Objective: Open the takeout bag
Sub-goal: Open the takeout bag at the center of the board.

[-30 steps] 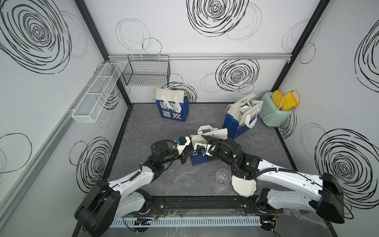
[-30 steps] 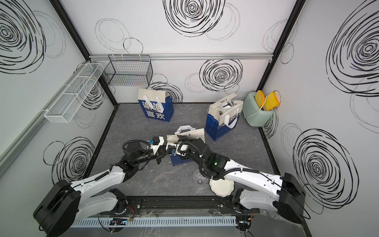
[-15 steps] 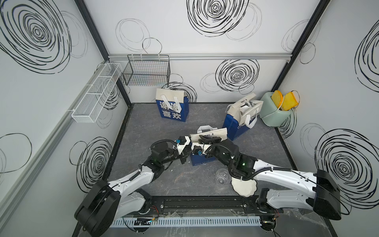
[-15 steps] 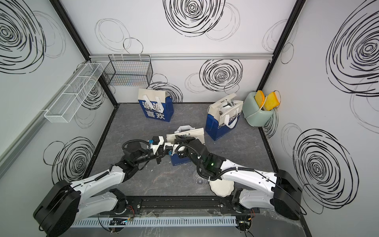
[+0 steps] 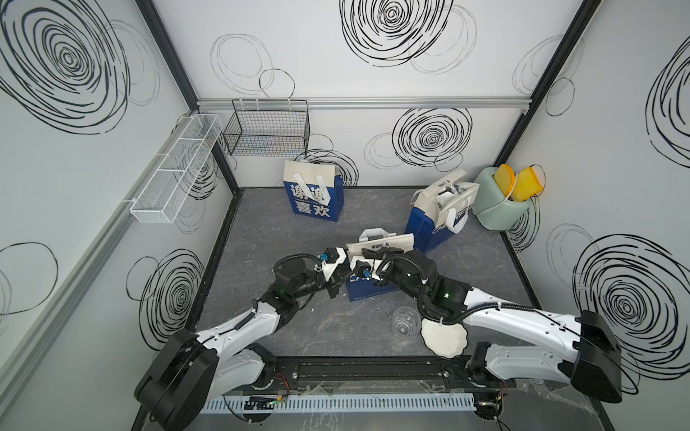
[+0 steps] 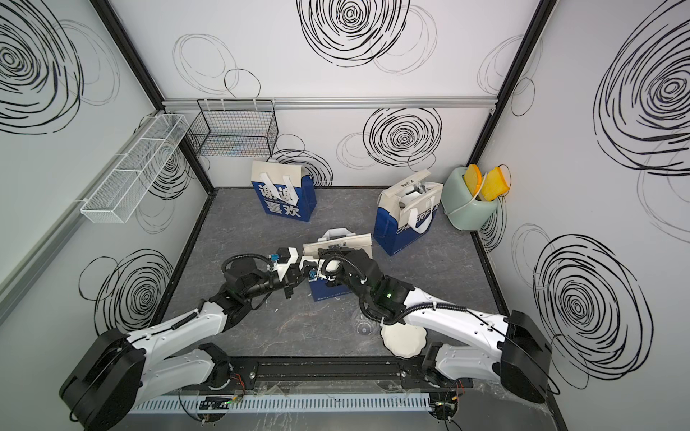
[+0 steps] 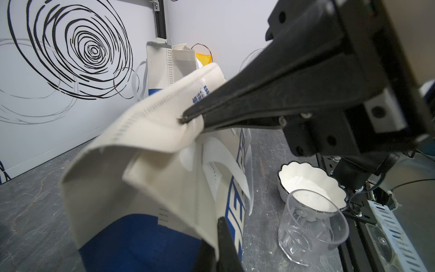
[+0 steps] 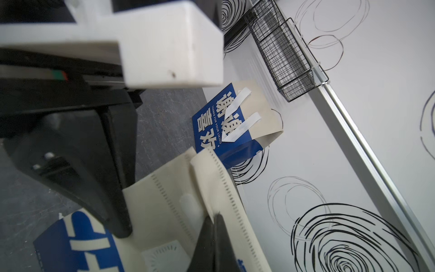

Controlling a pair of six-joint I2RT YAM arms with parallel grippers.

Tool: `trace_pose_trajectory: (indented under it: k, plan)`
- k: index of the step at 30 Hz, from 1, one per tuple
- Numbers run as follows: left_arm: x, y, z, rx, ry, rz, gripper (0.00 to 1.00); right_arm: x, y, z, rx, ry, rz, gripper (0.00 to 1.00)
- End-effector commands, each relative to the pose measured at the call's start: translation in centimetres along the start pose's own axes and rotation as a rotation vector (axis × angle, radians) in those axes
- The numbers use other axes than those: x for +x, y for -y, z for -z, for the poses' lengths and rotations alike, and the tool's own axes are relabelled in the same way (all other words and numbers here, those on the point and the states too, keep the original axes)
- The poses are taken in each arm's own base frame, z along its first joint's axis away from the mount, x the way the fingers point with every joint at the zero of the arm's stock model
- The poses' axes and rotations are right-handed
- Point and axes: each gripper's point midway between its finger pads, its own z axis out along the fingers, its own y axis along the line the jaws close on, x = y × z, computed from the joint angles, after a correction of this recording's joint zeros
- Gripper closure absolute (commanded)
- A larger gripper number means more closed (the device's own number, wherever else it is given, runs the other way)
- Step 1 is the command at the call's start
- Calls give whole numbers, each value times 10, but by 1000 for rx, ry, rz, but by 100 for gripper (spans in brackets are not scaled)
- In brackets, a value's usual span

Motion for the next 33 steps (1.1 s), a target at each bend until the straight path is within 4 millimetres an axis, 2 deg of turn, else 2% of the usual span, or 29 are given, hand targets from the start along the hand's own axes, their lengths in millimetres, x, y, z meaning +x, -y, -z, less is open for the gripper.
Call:
trace_pose_trajectory:
  k: [1, 14, 25, 33]
  plan:
    - [-16, 14, 3, 61, 54, -51, 100, -7, 22, 9, -18, 24, -97, 100]
    - [-14, 11, 5, 39, 50, -52, 100, -3, 58, 17, -78, 11, -168, 100]
    - [-11, 9, 4, 32, 40, -46, 100, -3, 73, 12, -84, -32, -106, 100]
    - [-9, 7, 2, 34, 32, -39, 100, -7, 72, 11, -114, -22, -29, 100]
